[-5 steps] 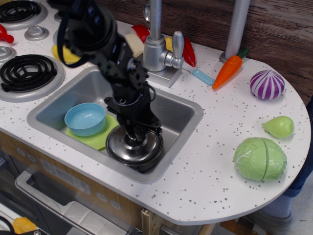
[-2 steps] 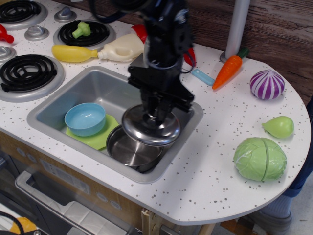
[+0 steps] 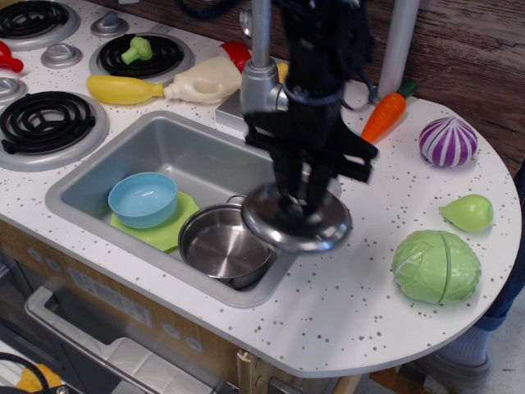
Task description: Take lid off pot or pan
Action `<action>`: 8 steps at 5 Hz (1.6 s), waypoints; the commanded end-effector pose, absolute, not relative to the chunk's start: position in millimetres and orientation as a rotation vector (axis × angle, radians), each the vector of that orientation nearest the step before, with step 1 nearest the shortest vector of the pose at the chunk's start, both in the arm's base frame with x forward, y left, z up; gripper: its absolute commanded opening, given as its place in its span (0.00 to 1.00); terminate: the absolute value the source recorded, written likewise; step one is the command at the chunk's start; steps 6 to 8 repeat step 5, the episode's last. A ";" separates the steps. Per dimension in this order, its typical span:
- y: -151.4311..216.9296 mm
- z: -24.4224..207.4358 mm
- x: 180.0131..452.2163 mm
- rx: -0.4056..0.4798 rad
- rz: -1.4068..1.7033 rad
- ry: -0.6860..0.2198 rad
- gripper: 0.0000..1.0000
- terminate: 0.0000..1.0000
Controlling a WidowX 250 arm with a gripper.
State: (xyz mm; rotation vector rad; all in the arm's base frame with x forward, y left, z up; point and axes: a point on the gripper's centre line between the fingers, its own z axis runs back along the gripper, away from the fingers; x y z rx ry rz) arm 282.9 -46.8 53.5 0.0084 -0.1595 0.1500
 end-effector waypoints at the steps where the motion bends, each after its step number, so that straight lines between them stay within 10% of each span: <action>1: -54.6 49.2 279.9 -0.102 0.174 -0.265 0.00 0.00; 2: -64.0 40.2 277.2 -0.100 0.228 -0.324 1.00 0.00; 4: -64.0 40.2 277.2 -0.100 0.228 -0.324 1.00 0.00; 5: -64.0 40.2 277.2 -0.100 0.228 -0.324 1.00 1.00; 8: -64.0 40.2 277.2 -0.100 0.228 -0.324 1.00 1.00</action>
